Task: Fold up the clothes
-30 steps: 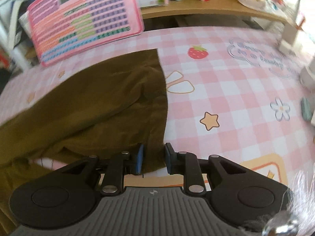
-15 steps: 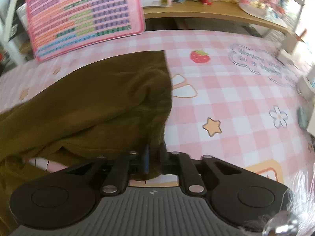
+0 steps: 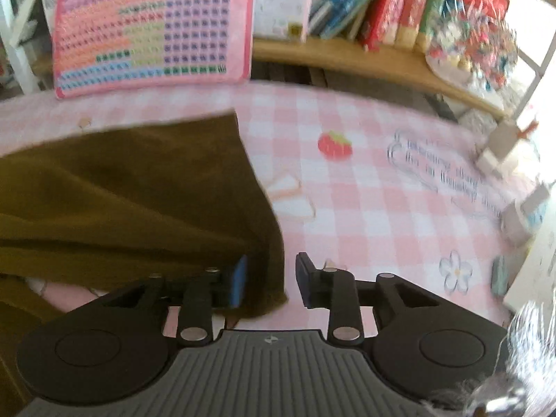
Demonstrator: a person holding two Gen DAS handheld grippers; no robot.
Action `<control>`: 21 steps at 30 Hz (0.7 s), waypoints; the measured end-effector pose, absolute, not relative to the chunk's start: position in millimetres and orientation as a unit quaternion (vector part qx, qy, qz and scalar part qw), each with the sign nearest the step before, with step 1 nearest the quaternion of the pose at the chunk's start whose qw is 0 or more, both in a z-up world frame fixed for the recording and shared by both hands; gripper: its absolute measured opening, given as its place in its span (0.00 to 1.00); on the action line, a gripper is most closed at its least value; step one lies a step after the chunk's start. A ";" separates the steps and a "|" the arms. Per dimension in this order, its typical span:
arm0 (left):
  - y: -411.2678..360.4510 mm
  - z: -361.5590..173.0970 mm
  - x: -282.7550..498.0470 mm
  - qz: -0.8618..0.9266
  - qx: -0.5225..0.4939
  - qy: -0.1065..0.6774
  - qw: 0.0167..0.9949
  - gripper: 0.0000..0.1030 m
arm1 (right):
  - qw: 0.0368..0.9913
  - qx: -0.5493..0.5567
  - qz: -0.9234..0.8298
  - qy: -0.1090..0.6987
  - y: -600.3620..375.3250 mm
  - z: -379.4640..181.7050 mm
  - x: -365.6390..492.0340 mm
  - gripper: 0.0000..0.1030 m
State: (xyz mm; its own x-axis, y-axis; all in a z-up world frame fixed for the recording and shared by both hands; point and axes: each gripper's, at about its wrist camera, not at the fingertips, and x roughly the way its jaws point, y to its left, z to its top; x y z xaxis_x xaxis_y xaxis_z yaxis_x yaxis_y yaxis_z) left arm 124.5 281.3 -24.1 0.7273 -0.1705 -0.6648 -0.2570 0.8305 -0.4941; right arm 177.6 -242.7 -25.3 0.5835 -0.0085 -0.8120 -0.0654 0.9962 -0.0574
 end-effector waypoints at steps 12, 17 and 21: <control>202.2 -17.4 34.6 -0.015 -0.187 0.428 0.884 0.15 | 0.886 -0.046 0.056 0.459 -201.8 -36.4 294.9 0.02; 207.8 -37.5 15.3 0.019 -0.224 0.449 0.865 0.16 | 0.894 -0.100 0.018 0.437 -192.5 -50.8 331.5 0.01; 203.9 -33.8 13.3 0.023 -0.214 0.456 0.864 0.16 | 0.897 -0.111 -0.011 0.427 -195.7 -54.3 350.4 0.03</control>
